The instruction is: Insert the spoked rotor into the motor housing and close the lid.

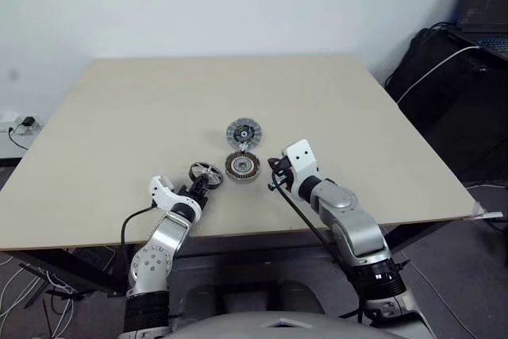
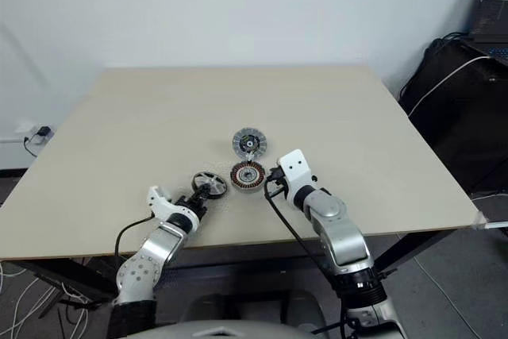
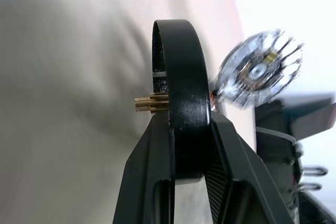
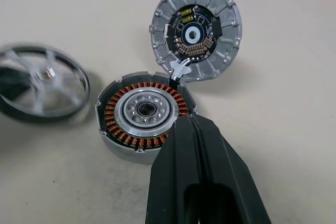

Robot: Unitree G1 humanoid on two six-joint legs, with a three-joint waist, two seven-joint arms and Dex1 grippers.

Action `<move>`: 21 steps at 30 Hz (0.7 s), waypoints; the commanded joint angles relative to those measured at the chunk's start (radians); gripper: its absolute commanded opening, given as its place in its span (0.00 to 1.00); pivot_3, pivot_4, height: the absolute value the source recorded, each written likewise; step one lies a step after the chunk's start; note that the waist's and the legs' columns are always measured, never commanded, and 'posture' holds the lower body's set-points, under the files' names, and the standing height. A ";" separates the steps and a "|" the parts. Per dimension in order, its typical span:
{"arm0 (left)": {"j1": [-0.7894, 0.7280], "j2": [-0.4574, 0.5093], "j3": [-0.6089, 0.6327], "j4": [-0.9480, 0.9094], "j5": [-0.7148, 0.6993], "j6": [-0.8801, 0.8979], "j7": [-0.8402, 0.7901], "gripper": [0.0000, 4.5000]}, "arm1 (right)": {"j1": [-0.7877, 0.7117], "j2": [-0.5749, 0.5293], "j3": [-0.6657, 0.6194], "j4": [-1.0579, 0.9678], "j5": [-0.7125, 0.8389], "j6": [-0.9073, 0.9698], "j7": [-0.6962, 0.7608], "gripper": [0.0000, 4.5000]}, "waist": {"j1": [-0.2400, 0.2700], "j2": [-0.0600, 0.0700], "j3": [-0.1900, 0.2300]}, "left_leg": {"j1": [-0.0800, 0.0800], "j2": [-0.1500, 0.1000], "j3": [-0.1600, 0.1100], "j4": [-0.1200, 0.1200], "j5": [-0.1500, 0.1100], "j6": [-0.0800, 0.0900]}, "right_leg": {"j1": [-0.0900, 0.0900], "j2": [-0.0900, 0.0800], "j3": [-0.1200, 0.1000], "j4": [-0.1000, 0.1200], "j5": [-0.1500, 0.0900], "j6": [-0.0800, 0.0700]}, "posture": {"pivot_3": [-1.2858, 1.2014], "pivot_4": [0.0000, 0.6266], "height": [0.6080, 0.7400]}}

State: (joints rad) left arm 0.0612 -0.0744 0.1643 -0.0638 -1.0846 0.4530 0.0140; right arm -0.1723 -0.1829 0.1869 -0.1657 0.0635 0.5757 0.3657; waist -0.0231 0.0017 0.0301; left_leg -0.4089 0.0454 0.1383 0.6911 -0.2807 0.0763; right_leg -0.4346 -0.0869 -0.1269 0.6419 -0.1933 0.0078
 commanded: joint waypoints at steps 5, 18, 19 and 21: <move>-0.026 -0.108 -0.088 -0.066 -0.075 0.002 -0.217 0.10 | -0.006 -0.002 -0.015 -0.050 0.009 -0.005 -0.010 0.00 | 0.002 0.000 0.000 | -0.003 -0.001 0.001 0.000 0.000 0.000 | -0.005 0.000 0.000 0.000 0.000 0.000 | 0.52 0.00 1.00; -0.194 -0.126 -0.116 0.211 0.000 -0.020 -0.296 0.10 | 0.026 -0.013 -0.024 -0.094 0.007 0.006 -0.029 0.00 | 0.000 -0.001 0.000 | -0.003 0.000 0.000 0.000 0.000 0.000 | -0.003 0.002 0.001 0.000 0.000 0.000 | 0.52 0.00 1.00; -0.205 -0.128 -0.114 0.230 0.001 -0.016 -0.298 0.10 | 0.028 -0.013 -0.024 -0.097 0.007 0.007 -0.031 0.00 | 0.000 -0.001 0.000 | -0.003 0.000 0.000 0.000 0.000 0.000 | -0.003 0.002 0.001 0.000 0.000 0.000 | 0.52 0.00 1.00; -0.231 -0.132 -0.114 0.271 0.008 -0.011 -0.310 0.10 | 0.032 -0.014 -0.025 -0.103 0.008 0.009 -0.035 0.00 | 0.000 -0.001 0.000 | -0.003 0.000 0.000 0.000 0.000 0.000 | -0.002 0.002 0.001 0.000 0.000 0.000 | 0.52 0.00 1.00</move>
State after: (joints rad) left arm -0.1124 -0.0645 0.0639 0.2015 -1.0794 0.4463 -0.2734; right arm -0.1329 -0.1959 0.1811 -0.2171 0.0635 0.5856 0.3403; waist -0.0228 0.0009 0.0305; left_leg -0.4117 0.0450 0.1386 0.6913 -0.2804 0.0768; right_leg -0.4371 -0.0854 -0.1263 0.6421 -0.1931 0.0082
